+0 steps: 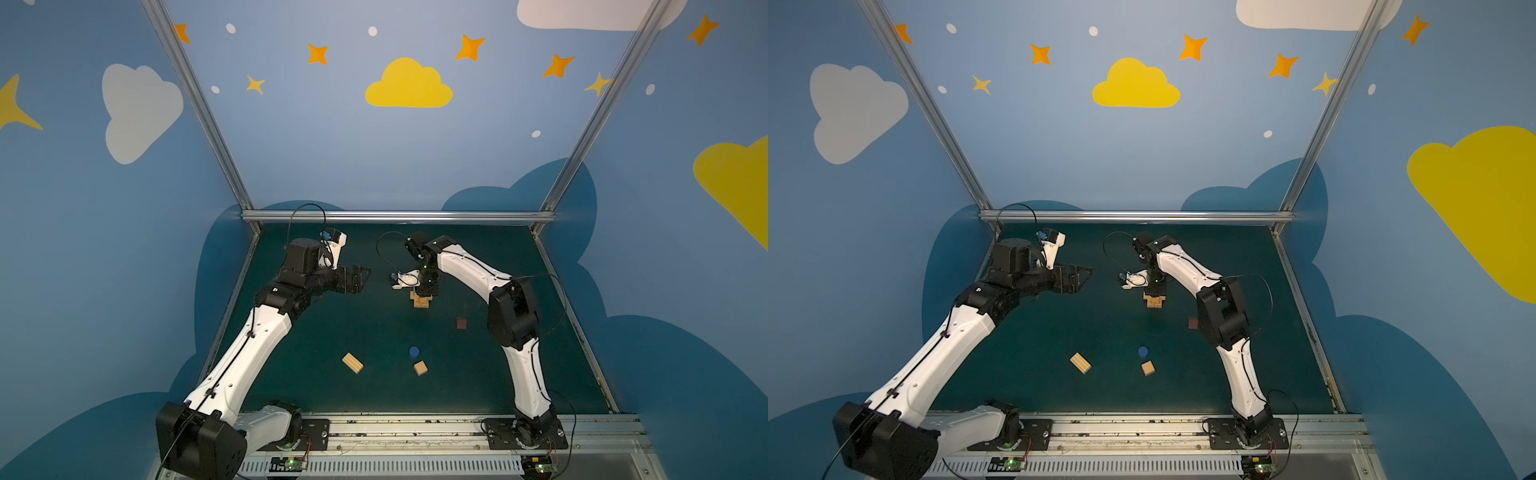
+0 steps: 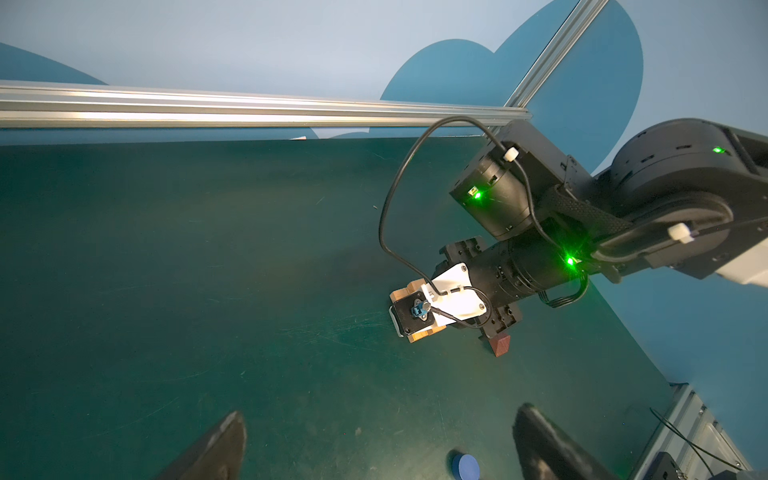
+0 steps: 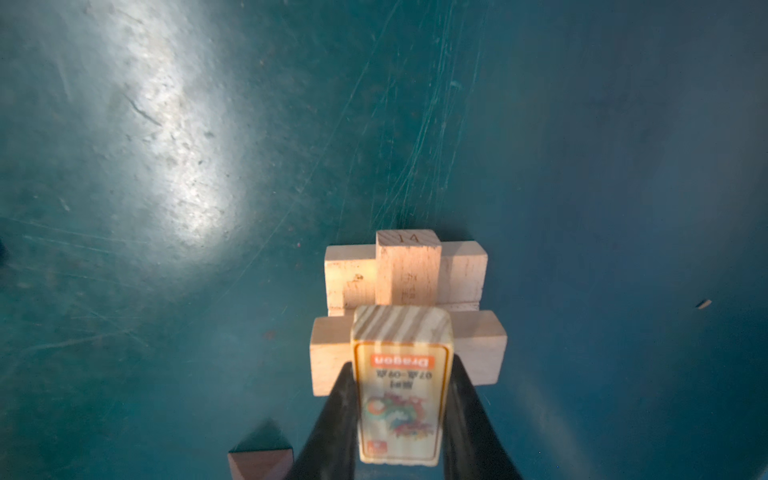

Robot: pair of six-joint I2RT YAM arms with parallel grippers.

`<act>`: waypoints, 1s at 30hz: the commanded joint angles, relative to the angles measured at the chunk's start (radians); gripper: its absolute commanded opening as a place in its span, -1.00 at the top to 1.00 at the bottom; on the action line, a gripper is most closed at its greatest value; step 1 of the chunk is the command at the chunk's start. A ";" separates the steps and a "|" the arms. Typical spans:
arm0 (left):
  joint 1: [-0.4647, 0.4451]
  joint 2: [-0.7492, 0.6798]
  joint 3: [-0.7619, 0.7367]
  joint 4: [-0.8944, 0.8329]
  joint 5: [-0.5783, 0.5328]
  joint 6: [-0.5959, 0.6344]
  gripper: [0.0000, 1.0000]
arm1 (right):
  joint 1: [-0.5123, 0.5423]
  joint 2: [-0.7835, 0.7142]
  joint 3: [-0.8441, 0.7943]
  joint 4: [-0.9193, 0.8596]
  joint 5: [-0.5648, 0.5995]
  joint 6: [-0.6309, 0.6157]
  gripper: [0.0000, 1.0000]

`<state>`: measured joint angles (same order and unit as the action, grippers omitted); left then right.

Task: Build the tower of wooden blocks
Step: 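Set the printed block upright on the stack and open the right gripper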

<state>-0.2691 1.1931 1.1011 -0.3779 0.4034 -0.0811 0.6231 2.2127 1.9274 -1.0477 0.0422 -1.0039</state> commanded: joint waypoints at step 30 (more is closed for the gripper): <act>0.001 -0.024 -0.008 0.022 0.019 0.020 -0.99 | -0.004 0.018 0.028 -0.040 -0.014 -0.004 0.26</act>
<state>-0.2691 1.1835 1.1007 -0.3775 0.4114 -0.0742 0.6231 2.2139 1.9282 -1.0599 0.0399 -1.0058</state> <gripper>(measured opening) 0.996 0.369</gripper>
